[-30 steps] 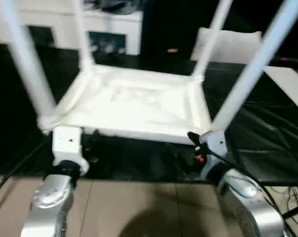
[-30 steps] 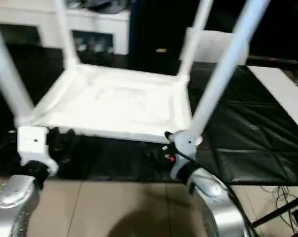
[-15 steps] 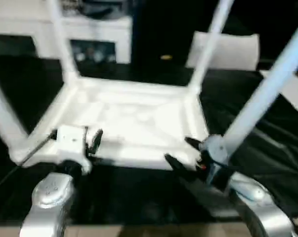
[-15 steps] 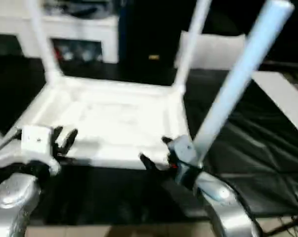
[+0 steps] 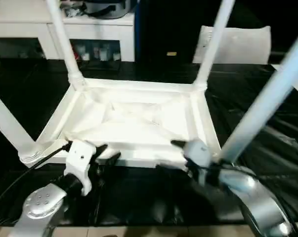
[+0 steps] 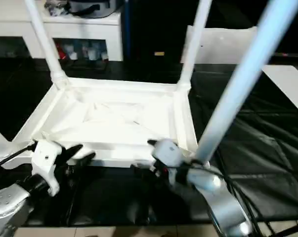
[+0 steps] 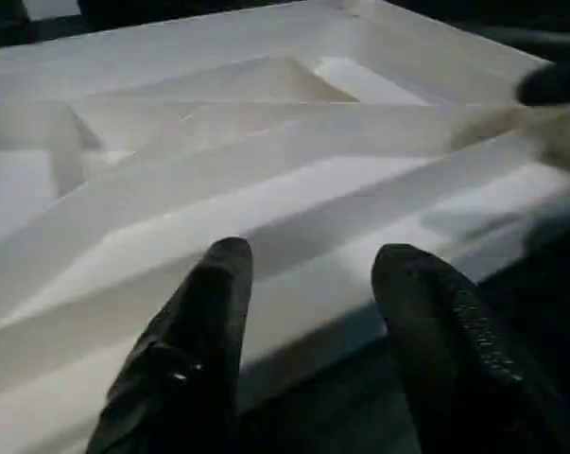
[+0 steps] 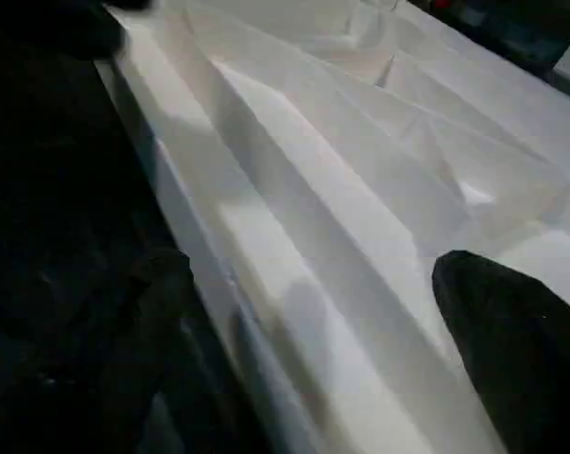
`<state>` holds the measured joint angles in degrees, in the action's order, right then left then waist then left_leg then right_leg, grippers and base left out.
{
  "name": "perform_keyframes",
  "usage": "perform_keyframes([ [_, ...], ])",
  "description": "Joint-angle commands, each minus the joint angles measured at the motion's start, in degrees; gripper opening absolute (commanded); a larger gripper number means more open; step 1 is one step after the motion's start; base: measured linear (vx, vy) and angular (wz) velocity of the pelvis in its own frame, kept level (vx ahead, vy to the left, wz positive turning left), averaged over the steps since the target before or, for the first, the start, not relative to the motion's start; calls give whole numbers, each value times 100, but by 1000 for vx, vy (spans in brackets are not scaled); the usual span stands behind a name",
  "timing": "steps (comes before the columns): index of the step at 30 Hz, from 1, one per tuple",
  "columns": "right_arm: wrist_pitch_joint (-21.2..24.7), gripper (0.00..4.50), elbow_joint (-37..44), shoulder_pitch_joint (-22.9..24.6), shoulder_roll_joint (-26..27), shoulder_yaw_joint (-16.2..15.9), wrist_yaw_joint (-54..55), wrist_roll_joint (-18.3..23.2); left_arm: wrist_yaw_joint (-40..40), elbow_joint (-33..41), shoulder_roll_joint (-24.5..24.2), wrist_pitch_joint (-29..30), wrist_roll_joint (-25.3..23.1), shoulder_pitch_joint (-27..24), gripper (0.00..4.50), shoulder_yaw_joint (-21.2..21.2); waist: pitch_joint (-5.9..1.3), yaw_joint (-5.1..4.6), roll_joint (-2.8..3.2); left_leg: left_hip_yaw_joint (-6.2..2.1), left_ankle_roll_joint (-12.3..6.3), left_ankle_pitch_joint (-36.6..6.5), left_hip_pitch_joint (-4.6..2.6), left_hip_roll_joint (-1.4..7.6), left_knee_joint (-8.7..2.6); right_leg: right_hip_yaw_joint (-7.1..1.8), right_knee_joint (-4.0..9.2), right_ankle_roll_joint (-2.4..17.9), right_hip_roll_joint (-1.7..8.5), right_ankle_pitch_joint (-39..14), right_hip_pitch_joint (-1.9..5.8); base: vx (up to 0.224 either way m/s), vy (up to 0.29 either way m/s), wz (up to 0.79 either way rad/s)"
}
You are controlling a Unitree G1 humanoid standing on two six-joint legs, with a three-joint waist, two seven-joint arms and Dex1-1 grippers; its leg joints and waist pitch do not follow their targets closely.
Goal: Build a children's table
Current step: Rotate leg to tighten, then rotate table base
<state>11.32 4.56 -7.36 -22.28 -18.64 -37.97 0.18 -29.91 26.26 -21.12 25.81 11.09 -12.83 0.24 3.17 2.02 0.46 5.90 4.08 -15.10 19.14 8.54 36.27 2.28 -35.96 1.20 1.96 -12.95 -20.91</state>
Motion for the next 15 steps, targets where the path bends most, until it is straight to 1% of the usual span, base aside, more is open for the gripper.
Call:
perform_keyframes([
  [1,-122,450,-240,-190,-40,-142,164,-363,-114,74,-112,-19,6,-83,259,65,-146,6,20,-81,-83,-1649,78,364,-590,-350,602,887,602,-2503,121,0,0,0],
  [2,-120,450,-440,-365,-19,-231,291,-530,-115,131,-192,-27,-18,-167,277,136,-154,8,22,-78,-95,-1525,95,368,-591,-345,579,902,599,-2399,124,0,0,0],
  [3,-126,450,-567,-468,14,-243,405,-614,-90,178,-180,-2,8,-208,286,192,-154,6,-10,-63,-105,-1463,110,369,-593,-344,583,905,601,-2362,136,0,0,0],
  [4,-152,450,-669,-534,45,-254,491,-688,-81,207,-175,1,35,-252,294,234,-160,7,-20,-55,-125,-1419,114,375,-590,-340,570,904,602,-2325,145,0,0,0],
  [5,-154,450,-763,-595,53,-271,534,-750,-60,231,-155,-14,55,-302,294,270,-160,32,-9,-15,-112,-1369,78,391,-582,-347,568,937,595,-2269,97,0,0,0],
  [6,-174,450,-840,-635,62,-285,552,-797,-51,243,-150,-32,73,-338,302,292,-170,37,2,-6,-106,-1368,83,403,-598,-332,548,956,582,-2123,105,0,0,0],
  [7,-257,450,-1020,-721,-9,-380,504,-953,-14,316,-148,-40,86,-440,312,337,-169,32,-86,9,-122,-1348,101,404,-607,-324,552,948,566,-2073,118,0,0,0],
  [8,-312,450,-1116,-764,-50,-433,481,-1045,6,358,-144,-41,97,-498,329,363,-170,49,-38,9,-111,-1321,103,409,-610,-323,525,992,573,-1945,111,0,0,0],
  [9,-410,450,-1248,-818,-112,-506,487,-1194,31,429,-138,-52,121,-606,329,404,-174,49,-52,18,-112,-1296,107,416,-608,-328,518,1002,571,-1882,110,0,0,0],
  [10,-425,450,-1267,-827,-121,-514,493,-1216,34,440,-137,-54,126,-623,339,410,-172,55,-68,24,-121,-1268,109,412,-608,-330,518,1005,568,-1827,114,0,0,0],
  [11,-540,450,-1431,-888,-151,-475,527,-1226,121,547,-89,-93,160,-794,351,456,-191,75,-85,41,-151,-1163,97,416,-594,-334,496,1058,566,-1579,111,0,0,0],
  [12,-653,450,-1487,-917,-156,-420,535,-1173,135,601,-50,-113,193,-899,363,477,-188,96,-81,43,-171,-1056,119,419,-604,-336,488,1068,569,-1438,133,0,0,0],
  [13,-650,450,-1495,-934,-124,-301,566,-1060,141,644,-15,-161,210,-1020,371,500,-198,101,-104,53,-191,-1019,113,425,-596,-336,480,1094,573,-1348,129,0,0,0],
  [14,-633,450,-1491,-963,-139,-192,571,-982,147,669,24,-241,209,-1176,371,534,-200,104,-114,55,-218,-945,128,439,-607,-336,464,1106,572,-1182,151,0,0,0],
  [15,-635,450,-1502,-986,-188,-173,546,-995,159,670,45,-290,194,-1259,396,558,-215,121,-107,68,-248,-852,112,439,-595,-332,451,1121,560,-998,143,0,0,0],
])
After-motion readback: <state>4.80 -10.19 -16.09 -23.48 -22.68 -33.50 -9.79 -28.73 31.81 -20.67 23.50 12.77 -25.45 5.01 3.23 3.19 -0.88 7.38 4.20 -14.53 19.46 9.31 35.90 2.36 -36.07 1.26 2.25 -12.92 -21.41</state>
